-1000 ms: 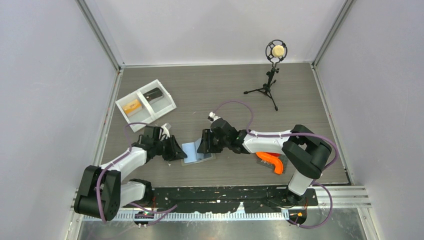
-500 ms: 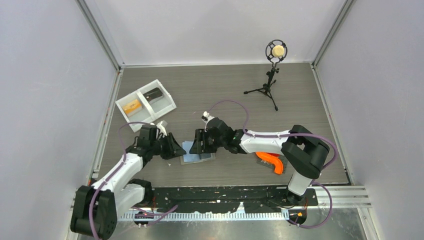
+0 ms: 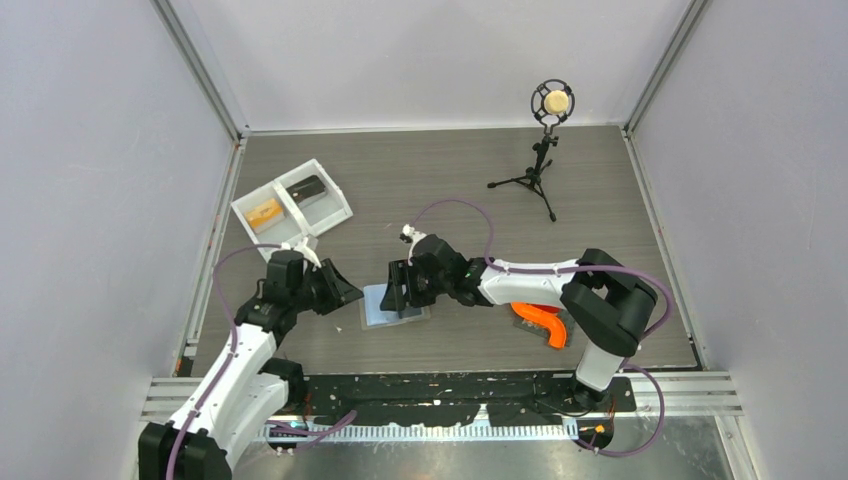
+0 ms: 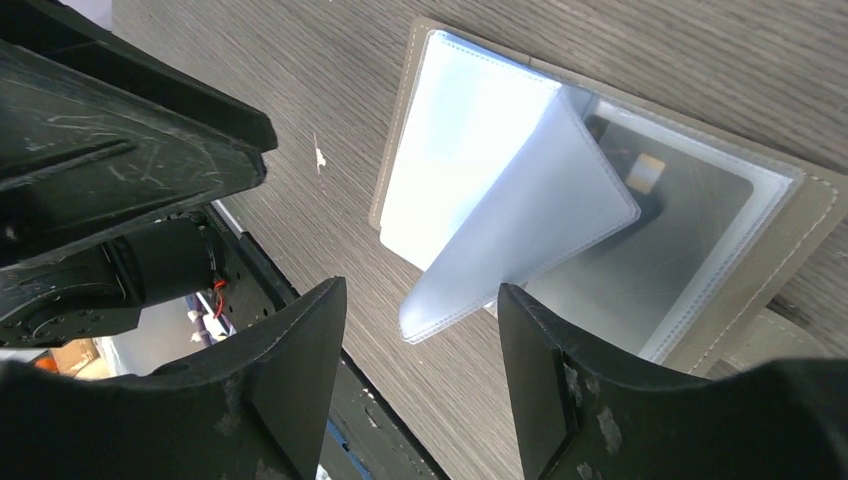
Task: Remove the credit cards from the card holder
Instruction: Remove the credit card from the card holder.
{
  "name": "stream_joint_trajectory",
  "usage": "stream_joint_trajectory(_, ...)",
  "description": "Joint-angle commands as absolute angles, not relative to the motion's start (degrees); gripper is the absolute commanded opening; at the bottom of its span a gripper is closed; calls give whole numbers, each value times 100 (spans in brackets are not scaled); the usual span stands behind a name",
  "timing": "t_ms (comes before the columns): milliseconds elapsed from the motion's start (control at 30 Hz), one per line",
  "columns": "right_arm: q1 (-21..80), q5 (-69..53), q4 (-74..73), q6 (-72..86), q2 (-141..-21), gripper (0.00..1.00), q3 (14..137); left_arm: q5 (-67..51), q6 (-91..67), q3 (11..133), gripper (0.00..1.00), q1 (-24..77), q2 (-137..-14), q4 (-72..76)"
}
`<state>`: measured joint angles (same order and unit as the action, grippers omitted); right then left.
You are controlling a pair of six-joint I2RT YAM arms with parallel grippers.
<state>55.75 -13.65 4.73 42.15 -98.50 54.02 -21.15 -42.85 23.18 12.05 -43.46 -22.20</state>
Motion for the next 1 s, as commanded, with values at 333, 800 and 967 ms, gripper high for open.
stream_joint_trajectory(333, 5480, -1954, 1867, 4271, -10398, 63, 5860, -1590, -4675, 2422, 30, 1231, -3990, -2558)
stream_joint_trajectory(800, 5415, -2118, 2325, 4436, -10603, 62, 6030, -933, -4682, 2567, 29, 1232, -4464, -2757)
stream_joint_trajectory(967, 5379, -2130, 2272, 4407, -10708, 62, 6156, -801, -4545, 2854, 31, 1238, -4607, -2992)
